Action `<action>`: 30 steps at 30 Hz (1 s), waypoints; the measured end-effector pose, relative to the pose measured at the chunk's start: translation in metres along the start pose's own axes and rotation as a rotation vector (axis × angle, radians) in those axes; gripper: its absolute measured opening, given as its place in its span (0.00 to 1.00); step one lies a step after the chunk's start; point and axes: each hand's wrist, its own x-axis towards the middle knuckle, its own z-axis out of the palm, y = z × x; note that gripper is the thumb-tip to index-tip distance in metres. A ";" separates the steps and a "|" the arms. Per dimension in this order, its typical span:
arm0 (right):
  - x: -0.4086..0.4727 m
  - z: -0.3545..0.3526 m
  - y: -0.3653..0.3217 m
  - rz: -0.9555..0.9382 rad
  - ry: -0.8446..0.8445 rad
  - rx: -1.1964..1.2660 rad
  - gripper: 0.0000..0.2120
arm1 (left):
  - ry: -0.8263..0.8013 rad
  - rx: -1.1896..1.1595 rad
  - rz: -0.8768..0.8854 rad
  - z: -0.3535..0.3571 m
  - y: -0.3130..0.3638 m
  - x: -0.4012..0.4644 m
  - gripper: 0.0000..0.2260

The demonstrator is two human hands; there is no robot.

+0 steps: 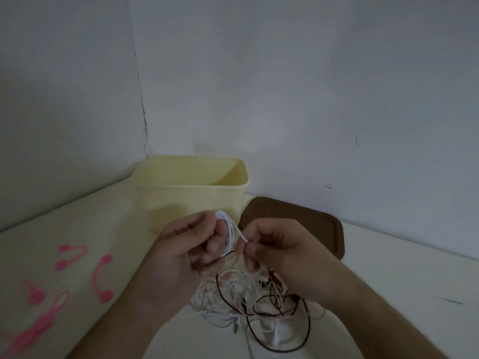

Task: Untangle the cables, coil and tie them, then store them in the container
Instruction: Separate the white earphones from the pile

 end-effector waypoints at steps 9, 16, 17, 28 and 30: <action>0.003 0.003 0.008 0.074 0.057 -0.306 0.08 | 0.001 -0.066 -0.006 -0.004 0.000 0.000 0.19; 0.003 0.014 0.004 0.073 0.008 -0.271 0.11 | 0.077 -0.051 0.041 0.003 0.001 -0.001 0.12; 0.002 0.015 0.003 0.070 -0.006 -0.239 0.12 | 0.113 -0.042 0.051 0.005 0.001 0.000 0.12; -0.001 0.021 -0.004 0.021 0.024 -0.280 0.09 | 0.247 0.125 0.111 0.010 -0.005 0.006 0.13; 0.000 0.019 -0.005 0.017 0.057 -0.276 0.09 | 0.245 0.157 0.125 0.009 -0.006 0.005 0.13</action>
